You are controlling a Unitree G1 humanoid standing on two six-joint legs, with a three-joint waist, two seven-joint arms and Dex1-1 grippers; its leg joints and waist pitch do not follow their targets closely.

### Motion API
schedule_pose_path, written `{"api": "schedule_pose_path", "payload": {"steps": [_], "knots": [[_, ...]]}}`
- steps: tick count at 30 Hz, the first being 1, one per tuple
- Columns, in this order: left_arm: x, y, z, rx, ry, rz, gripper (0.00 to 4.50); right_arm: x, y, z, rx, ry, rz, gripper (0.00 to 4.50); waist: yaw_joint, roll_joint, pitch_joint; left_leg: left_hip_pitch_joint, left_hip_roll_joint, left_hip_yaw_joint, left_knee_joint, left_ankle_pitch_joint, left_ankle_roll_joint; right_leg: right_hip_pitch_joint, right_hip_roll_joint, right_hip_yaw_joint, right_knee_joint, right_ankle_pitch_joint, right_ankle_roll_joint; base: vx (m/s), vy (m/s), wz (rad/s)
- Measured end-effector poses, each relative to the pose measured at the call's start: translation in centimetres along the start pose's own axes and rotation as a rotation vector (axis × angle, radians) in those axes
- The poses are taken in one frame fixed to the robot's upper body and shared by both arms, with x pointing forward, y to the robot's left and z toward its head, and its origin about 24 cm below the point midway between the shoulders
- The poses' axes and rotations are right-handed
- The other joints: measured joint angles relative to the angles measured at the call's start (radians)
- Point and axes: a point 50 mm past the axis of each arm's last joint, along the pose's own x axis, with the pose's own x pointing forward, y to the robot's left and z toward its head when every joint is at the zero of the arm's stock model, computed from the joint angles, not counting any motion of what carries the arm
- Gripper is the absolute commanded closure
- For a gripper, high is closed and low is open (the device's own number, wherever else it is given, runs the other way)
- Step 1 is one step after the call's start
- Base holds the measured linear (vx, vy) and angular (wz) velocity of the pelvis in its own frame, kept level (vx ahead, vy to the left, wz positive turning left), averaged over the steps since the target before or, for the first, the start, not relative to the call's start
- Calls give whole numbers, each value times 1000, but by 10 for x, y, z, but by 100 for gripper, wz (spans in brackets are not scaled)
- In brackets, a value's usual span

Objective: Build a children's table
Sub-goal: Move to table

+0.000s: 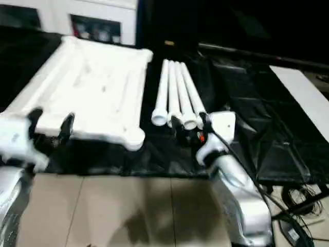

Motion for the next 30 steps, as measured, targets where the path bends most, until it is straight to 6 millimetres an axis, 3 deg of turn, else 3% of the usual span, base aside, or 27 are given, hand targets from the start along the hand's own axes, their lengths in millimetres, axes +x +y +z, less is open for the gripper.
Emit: {"api": "schedule_pose_path", "payload": {"steps": [2, 5, 6, 7, 8, 9, 10, 11, 12, 13, 14, 15, 16, 17, 18, 19, 20, 21, 22, 23, 24, 25, 26, 27, 28, 29, 30], "knots": [[7, -7, -1, -3, 17, -15, 61, 2, 2, 0, 11, 18, -1, 0, 1, -3, -8, -3, -1, -4, 8, -15, 1, 5, 2, 3, 11, -14, 12, 153, -13, 1], [14, -25, -4, 9, 34, -82, 61, 1, -6, -2, 7, 44, -50, 0, 8, 16, -16, -12, -4, -23, 27, -37, 0, 15, 22, 23, 16, -40, 22, 154, 1, 16], [16, -29, -5, 12, 36, -94, 61, 2, -7, -1, 6, 51, -62, 0, 7, 18, -17, -10, -2, -32, 29, -42, -2, 12, 27, 23, 34, -43, 25, 142, -34, 10], [18, -30, -5, 11, 38, -98, 61, 3, -8, 0, 4, 57, -67, 0, 3, 19, -17, -5, -2, -47, 31, -48, -4, -4, 27, 20, 61, -45, 27, 142, -34, 10], [18, -29, -6, 11, 43, -91, 61, 7, -5, 4, 3, 57, -58, 0, -6, 12, -21, 9, -13, -71, 29, -57, -2, -45, 9, 8, 128, -48, 32, 83, -64, -21], [19, -25, -8, 14, 51, -74, 61, 10, -2, 8, -7, 45, -49, 0, -19, 2, -26, 17, -30, -94, 28, -67, 1, -75, -5, 2, 158, -47, 36, -28, -66, -44], [21, -23, -7, 17, 50, -66, 61, 10, -2, 11, -17, 33, -55, 0, -29, -11, -32, 20, -53, -104, 38, -79, 16, -83, -22, 14, 116, -48, 29, -28, -66, -44], [27, -28, -3, 3, 35, -74, 61, 7, -9, 12, -29, 39, -84, 0, -42, -16, -32, 8, -57, -104, 87, -100, 67, -63, -11, 31, 128, -67, 8, 0, 0, 0], [29, -39, 0, -15, 19, -112, 61, 4, -17, 10, -20, 49, -115, 0, -42, -14, -30, -12, -54, -106, 151, -102, 111, -38, 6, 55, 116, -72, 4, 102, 46, 25], [29, -44, 2, -18, 11, -134, 61, 3, -22, 10, -7, 45, -137, 0, -36, -14, -30, -41, -60, -104, 202, -96, 113, -16, 12, 70, 100, -72, 3, 102, 46, 25], [26, -43, 1, -9, 14, -131, 61, 4, -21, 12, -16, 20, -140, 0, -21, -6, -29, -68, -68, -99, 196, -81, 82, 12, 22, 79, 72, -68, 1, 119, 39, 8], [22, -37, 0, 8, 21, -115, 61, 6, -16, 14, -44, 7, -123, 0, -7, 1, -28, -78, -61, -99, 139, -60, 41, 26, 42, 85, 58, -69, -4, 98, 27, -27], [19, -31, -1, 19, 22, -94, 61, 9, -9, 15, -55, 7, -84, 0, 4, 40, -30, -81, -40, -104, 72, -10, 2, 41, 72, 75, 55, -74, -6, 98, 27, -27], [14, -19, -6, 40, 47, -53, 61, 14, 2, 5, -17, 46, -24, 0, 4, 42, -27, -75, -31, -117, 88, -8, 10, 39, 65, 28, 85, -86, -8, 108, 17, -39], [12, -7, -9, 57, 65, -7, 61, 16, 13, -1, 9, 68, 28, 0, -7, 25, -27, -69, -36, -123, 85, -13, 17, 13, 46, -1, 140, -92, -16, 136, -19, -10], [11, -1, -12, 61, 81, 24, 61, 17, 17, -5, 19, 84, 50, 0, -10, 18, -27, -66, -36, -125, 84, -15, 21, -19, 40, -19, 192, -92, -16, 136, -19, -10], [11, -1, -14, 56, 91, 33, 61, 17, 16, -10, 19, 103, 47, 0, -14, 18, -27, -61, -36, -125, 84, -21, 23, -56, 32, -27, 207, -88, -9, 100, -16, 12], [11, -2, -14, 53, 88, 33, 61, 16, 14, -13, 4, 115, 40, 0, -16, 12, -27, -54, -41, -121, 83, -24, 23, -85, 20, -31, 205, -82, 1, 67, -13, 2], [11, -2, -13, 54, 84, 32, 61, 15, 13, -16, -9, 128, 35, 0, -19, 0, -27, -44, -48, -113, 82, -29, 22, -113, 6, -31, 187, -71, 8, 67, -13, 2], [12, -3, -11, 62, 79, 25, 61, 15, 11, -18, -19, 142, 29, 0, -23, -26, -23, -28, -64, -95, 78, -33, 18, -122, -12, -15, 126, -30, -9, 64, -60, -6], [13, -4, -11, 62, 76, 18, 61, 15, 9, -20, -32, 151, 19, 0, -20, -48, -23, -24, -72, -86, 82, -38, 14, -117, -18, -3, 120, 28, -15, 35, -95, 5], [14, -10, -11, 56, 78, -1, 61, 13, 5, -22, -52, 165, -5, 0, -10, -36, -16, -15, -62, -84, 96, -52, 41, -104, -10, -2, 111, 24, -19, 35, -95, 5], [15, -18, -12, 48, 77, -33, 61, 13, 0, -23, -72, 175, -22, 0, 7, -19, -12, -18, -58, -92, 126, -64, 60, -88, -3, -4, 97, 27, -23, 46, -64, -4], [15, -19, -11, 47, 76, -39, 61, 13, -2, -23, -74, 175, -30, 0, 11, -4, -10, -29, -57, -96, 141, -63, 58, -77, 0, -5, 89, 27, -24, 76, -12, -9], [15, -19, -10, 50, 72, -41, 61, 13, -1, -23, -70, 173, -29, 0, 14, 5, -9, -33, -54, -97, 131, -63, 57, -67, 3, -10, 81, 27, -24, 76, -12, -9], [16, -18, -6, 57, 57, -45, 61, 15, 1, -21, -71, 162, -23, 0, 18, 24, -10, -34, -40, -95, 89, -42, 27, -55, 11, -21, 76, 24, -24, 84, 24, 5], [16, -18, -5, 61, 51, -47, 61, 15, 3, -21, -70, 160, -17, 0, 19, 32, -10, -32, -29, -93, 87, -25, -3, -50, 17, -24, 73, 21, -23, 110, 54, 4]]}}
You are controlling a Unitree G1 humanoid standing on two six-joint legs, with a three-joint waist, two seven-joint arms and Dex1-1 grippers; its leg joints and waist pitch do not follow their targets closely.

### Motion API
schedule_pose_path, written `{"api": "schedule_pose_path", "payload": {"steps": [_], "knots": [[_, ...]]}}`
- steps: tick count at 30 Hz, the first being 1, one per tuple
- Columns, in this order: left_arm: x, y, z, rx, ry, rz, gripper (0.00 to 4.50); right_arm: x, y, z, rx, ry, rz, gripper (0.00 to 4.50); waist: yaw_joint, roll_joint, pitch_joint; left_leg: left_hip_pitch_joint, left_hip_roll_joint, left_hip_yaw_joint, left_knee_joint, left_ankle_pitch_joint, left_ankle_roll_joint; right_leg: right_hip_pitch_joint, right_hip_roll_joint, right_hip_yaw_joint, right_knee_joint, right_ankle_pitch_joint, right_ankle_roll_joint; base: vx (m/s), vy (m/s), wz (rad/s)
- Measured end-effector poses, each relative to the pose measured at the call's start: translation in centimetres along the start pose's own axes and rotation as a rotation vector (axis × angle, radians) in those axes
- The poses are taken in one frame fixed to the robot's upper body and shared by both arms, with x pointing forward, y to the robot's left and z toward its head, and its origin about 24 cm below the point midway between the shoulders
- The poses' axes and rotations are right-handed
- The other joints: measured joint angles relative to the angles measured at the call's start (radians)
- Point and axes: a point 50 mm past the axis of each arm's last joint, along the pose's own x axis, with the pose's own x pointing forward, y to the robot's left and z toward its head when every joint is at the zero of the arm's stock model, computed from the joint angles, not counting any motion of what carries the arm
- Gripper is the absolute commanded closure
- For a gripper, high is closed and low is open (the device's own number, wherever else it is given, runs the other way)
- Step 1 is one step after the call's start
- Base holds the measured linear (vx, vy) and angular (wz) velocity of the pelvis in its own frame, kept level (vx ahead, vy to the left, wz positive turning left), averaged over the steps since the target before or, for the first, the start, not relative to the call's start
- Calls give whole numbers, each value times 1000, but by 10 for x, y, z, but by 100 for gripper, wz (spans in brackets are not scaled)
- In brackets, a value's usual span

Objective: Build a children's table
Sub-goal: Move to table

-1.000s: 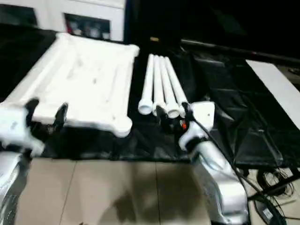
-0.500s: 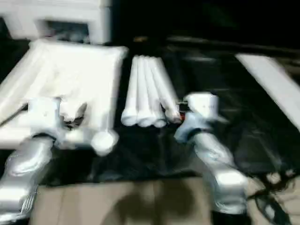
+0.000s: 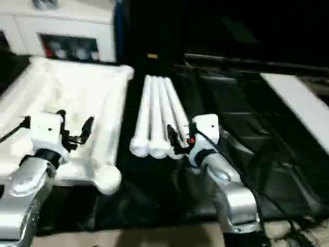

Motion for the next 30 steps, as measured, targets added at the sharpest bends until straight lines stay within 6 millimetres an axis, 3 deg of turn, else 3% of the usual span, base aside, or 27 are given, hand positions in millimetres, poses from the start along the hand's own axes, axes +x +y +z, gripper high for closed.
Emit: {"api": "schedule_pose_path", "payload": {"steps": [1, 2, 3, 4, 5, 6, 7, 8, 10, 14, 17, 23, 27, 30], "knots": [[0, 1, 0, 2, 1, 2, 61, 1, 5, 0, 8, -5, 14, 0, -5, 2, -1, 6, 2, 2, -5, -3, -1, 5, 0, -4, -12, -1, -4, 110, 54, 4], [0, 3, -1, 3, 6, 7, 61, 3, 12, 2, 9, -14, 47, 0, -14, 0, 1, 13, 0, 1, -18, -2, 3, 3, -2, -11, -14, -7, -38, 148, 53, 13], [-1, 5, -2, 6, 11, 17, 61, 5, 16, 5, 3, -27, 69, 0, -21, -4, -1, 19, -4, -2, -20, -5, 8, -4, -5, -13, 7, -19, -65, 140, 30, 11], [-1, 7, -2, 12, 13, 20, 61, 6, 19, 9, -5, -44, 84, 0, -31, -9, -4, 22, -10, -3, -20, -9, 12, -17, -11, -14, 32, -20, -66, 140, 30, 11], [0, 7, -1, 13, 8, -1, 61, 5, 18, 13, -18, -60, 91, 0, -43, -18, -10, 22, -20, -1, -17, -12, 16, -36, -22, -7, 37, -10, -56, 104, 10, 8], [1, 7, 1, 16, 2, -13, 61, 4, 17, 14, -26, -64, 93, 0, -45, -33, -16, 17, -32, 4, -13, -15, 19, -47, -36, 5, 20, 4, -22, 81, -23, 14], [3, 5, 3, 17, -3, -41, 61, 3, 14, 13, -34, -59, 96, 0, -43, -40, -20, 9, -35, 3, -4, -19, 24, -47, -38, 17, 25, 11, 16, 81, -23, 14], [6, -2, 4, 22, -2, -114, 61, 2, 12, 11, -34, -49, 105, 0, -40, -34, -20, 0, -33, 3, -7, -19, 25, -53, -33, 22, 25, 11, 15, 0, 0, 0], [5, -7, 1, 43, 17, -234, 61, 2, 13, 10, -36, -41, 160, 0, -42, -29, -19, -5, -32, 3, -18, -6, 2, -62, -29, 24, 26, 12, 13, 0, 0, 0], [-5, 0, -8, 91, 87, -484, 61, -2, 22, 8, -89, -8, 364, 0, -37, -21, -13, -7, -11, 1, -25, 1, -11, -58, -13, 15, 7, 19, -9, 5, -40, 1], [-11, 4, -15, 58, 137, -652, 61, -6, 23, 8, -135, 24, 500, 0, -31, -15, -4, 0, 4, 20, -25, 6, -20, -55, -13, 13, 9, 23, -14, -18, -7, 1], [-17, 25, -12, 122, 245, -860, 61, -14, 23, 12, -215, 88, 726, 0, -10, -10, 0, 1, 24, 48, -31, 16, -33, -55, -13, 11, 10, 30, -17, -57, -21, 2], [-23, 40, -18, 182, 369, -966, 61, -16, 24, 15, -268, 125, 823, 0, -8, -8, 1, 1, 27, 53, -35, 22, -34, -56, -13, 10, 10, 31, -17, 0, 0, 0], [-26, 41, -22, 203, 392, -1010, 100, -15, 25, 17, -277, 120, 842, 0, -6, -8, 1, 0, 28, 53, -37, 27, -36, -57, -13, 10, 10, 33, -20, 0, 0, 0]]}}
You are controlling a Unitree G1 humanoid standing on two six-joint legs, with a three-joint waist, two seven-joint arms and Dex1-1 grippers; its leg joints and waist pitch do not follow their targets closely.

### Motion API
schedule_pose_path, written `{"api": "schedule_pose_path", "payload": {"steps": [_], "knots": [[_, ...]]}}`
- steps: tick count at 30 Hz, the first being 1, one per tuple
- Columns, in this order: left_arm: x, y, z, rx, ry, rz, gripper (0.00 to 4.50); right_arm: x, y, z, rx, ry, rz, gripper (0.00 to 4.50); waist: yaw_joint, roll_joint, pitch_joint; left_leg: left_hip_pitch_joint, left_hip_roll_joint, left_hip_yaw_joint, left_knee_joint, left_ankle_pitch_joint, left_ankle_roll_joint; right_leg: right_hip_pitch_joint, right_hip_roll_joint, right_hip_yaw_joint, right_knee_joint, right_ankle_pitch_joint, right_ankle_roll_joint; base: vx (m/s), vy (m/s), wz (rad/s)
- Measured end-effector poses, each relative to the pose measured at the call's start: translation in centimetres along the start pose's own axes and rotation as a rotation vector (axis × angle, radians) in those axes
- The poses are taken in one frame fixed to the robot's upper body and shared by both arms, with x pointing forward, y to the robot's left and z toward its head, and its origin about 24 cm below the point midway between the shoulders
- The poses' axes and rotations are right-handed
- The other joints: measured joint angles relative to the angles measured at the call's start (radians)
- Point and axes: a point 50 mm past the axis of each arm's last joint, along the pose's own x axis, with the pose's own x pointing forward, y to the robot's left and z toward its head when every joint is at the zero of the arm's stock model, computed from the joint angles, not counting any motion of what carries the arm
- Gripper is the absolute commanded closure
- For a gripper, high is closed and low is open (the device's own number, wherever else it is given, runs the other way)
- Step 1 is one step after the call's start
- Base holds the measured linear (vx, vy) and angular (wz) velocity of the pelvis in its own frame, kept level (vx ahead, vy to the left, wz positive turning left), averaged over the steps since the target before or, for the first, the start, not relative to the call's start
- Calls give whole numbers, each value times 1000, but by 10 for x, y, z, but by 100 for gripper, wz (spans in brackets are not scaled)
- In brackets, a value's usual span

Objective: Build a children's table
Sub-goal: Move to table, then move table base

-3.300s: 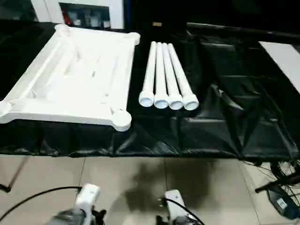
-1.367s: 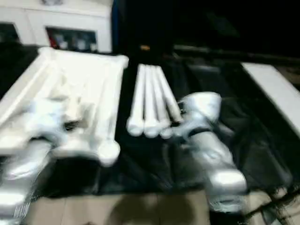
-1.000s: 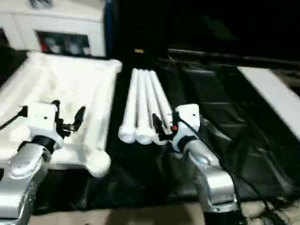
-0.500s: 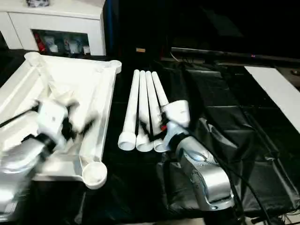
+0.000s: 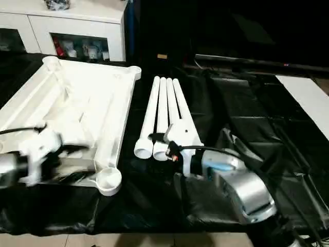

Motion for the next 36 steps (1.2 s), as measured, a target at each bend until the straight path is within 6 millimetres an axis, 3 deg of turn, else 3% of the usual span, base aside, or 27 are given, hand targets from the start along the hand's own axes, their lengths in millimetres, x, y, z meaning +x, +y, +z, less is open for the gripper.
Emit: {"api": "schedule_pose_path", "payload": {"steps": [4, 11, 36], "knots": [[-6, 4, -8, 15, 54, -31, 120, 0, -2, 8, -39, -11, 37, 0, 0, -2, -1, -1, 1, 1, -1, 0, 0, -1, 1, 0, -1, -1, 0, 0, 0, 0], [-10, 12, -13, -1, 92, -92, 183, 3, 5, 6, -42, 22, 162, 0, 1, -4, -2, 0, 1, 2, -2, 0, 0, -3, 1, 0, -2, -2, 0, 0, 0, 0], [-2, 18, -22, 54, 203, -182, 380, 7, 15, -1, -32, 109, 297, 0, 16, -4, -1, 0, 2, 4, -2, 0, 0, -3, 1, 1, -1, -2, 0, 0, 0, 0]]}}
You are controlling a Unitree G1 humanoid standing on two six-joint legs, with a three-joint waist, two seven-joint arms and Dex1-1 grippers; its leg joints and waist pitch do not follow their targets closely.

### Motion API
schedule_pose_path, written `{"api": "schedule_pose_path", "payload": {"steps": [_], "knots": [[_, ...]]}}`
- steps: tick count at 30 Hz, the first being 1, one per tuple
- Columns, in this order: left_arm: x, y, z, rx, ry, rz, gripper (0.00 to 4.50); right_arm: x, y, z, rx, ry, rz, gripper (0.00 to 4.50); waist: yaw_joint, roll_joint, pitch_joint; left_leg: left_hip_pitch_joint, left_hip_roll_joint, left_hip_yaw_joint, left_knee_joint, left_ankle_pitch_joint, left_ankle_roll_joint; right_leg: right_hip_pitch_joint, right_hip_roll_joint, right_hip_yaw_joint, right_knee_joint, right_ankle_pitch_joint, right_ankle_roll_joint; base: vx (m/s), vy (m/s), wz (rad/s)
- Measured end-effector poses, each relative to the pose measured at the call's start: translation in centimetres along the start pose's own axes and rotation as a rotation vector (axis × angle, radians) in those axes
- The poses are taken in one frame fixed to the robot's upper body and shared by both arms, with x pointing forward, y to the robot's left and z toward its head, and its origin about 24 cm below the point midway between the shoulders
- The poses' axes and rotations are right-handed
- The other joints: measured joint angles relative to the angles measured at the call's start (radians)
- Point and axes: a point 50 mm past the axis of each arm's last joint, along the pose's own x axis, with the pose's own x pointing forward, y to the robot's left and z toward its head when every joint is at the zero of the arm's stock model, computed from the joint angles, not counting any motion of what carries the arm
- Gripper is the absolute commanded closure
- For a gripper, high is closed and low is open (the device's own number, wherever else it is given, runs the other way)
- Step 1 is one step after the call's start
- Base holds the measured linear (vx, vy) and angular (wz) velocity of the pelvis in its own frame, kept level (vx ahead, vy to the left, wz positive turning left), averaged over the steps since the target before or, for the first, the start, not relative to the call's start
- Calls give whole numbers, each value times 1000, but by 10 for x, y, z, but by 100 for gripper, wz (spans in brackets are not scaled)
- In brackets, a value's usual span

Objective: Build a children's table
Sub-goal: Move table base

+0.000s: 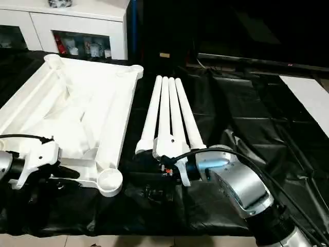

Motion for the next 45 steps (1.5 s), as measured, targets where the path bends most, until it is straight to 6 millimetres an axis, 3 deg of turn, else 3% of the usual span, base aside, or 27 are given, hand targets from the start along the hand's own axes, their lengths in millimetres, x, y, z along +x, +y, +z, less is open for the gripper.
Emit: {"api": "schedule_pose_path", "payload": {"steps": [9, 14, 25, 33, 43, 45], "knots": [[14, -7, 5, -50, -95, 36, 428, 1, -1, 0, -3, 3, -4, 0, -15, 1, 1, 0, 1, 2, -1, 0, 0, 0, 0, 1, 0, 0, 0, 0, 0, 0], [25, -19, 9, -90, -169, 147, 449, 1, -2, 0, -5, 4, -26, 0, -26, 2, 1, -1, 1, 2, -2, 0, 0, -1, 1, 1, 0, 0, -1, 0, 0, 0], [30, -23, 7, -104, -187, 329, 449, 4, -2, 1, -4, -11, -40, 0, -22, -1, 1, -1, 2, 2, -2, 0, 0, 0, 1, 1, 0, -1, -1, 0, 0, 0], [25, -24, 3, -42, -204, 289, 449, 5, -2, 1, -3, -13, -47, 0, -16, -1, 1, 0, 2, 2, -4, 0, 0, -1, 1, 0, 0, -2, 0, 0, 0, 0], [13, -10, -7, 37, -179, 276, 449, 7, -2, 2, -4, -26, -52, 0, -8, -6, 2, 0, 2, 2, -5, 0, -1, 0, 1, 0, 0, -2, 0, 0, 0, 0], [10, -9, -7, 37, -180, 275, 406, 8, -2, 3, -4, -35, -52, 0, -7, -10, 4, 0, 2, 2, -5, 0, -1, -1, 1, 0, 0, -2, 0, 0, 0, 0]]}}
